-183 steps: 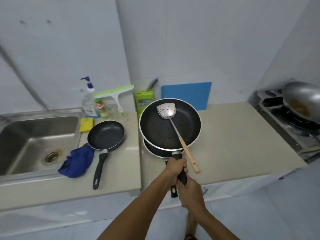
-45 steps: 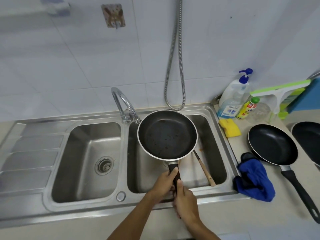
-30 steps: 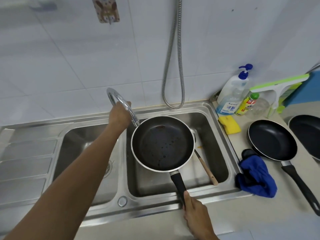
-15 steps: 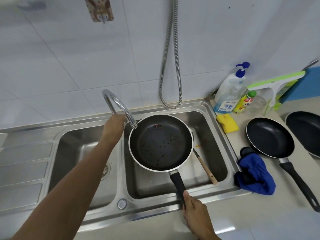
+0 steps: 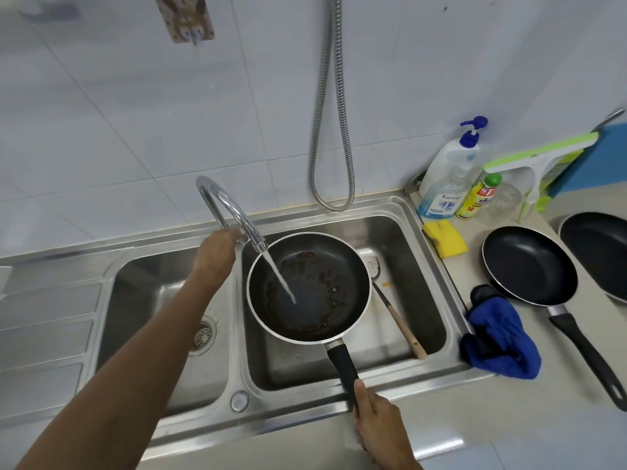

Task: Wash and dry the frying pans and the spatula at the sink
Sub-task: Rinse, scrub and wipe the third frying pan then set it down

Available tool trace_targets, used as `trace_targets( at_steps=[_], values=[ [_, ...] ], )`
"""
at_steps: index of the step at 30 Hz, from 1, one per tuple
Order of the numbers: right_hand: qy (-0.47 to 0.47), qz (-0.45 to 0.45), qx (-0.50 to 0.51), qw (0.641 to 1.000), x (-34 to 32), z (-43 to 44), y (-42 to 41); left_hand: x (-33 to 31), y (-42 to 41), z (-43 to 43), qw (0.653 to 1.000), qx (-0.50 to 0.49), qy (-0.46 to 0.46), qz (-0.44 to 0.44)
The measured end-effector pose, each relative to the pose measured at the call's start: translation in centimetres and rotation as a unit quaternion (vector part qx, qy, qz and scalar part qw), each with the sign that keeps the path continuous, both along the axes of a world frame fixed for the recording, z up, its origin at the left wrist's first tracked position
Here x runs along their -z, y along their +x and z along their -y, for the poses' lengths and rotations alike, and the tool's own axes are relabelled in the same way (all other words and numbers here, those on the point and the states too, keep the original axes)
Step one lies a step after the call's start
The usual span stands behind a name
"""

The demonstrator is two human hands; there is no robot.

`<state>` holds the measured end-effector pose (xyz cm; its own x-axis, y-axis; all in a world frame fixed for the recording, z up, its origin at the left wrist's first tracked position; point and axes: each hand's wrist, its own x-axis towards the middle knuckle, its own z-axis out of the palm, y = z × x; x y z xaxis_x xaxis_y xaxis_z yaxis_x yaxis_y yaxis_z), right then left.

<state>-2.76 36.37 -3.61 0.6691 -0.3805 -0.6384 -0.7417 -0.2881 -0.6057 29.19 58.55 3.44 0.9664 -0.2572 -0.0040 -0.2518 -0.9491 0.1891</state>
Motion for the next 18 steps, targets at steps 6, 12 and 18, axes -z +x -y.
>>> trace_targets(
  at_steps=[6, 12, 18],
  values=[
    [0.013, 0.008, 0.004, 1.000, 0.5, 0.1, 0.5, 0.3, 0.6, -0.4, 1.000, -0.003, -0.004, 0.002],
    [0.014, 0.034, 0.018, 0.999, 0.2, 0.4, 1.0, 0.6, 1.9, -1.5, 1.000, 0.003, 0.019, 0.006],
    [-0.007, 0.044, 0.017, 0.999, -0.2, 0.0, 1.2, -0.2, 2.3, -1.6, 0.999, 0.004, 0.036, -0.008]
  ],
)
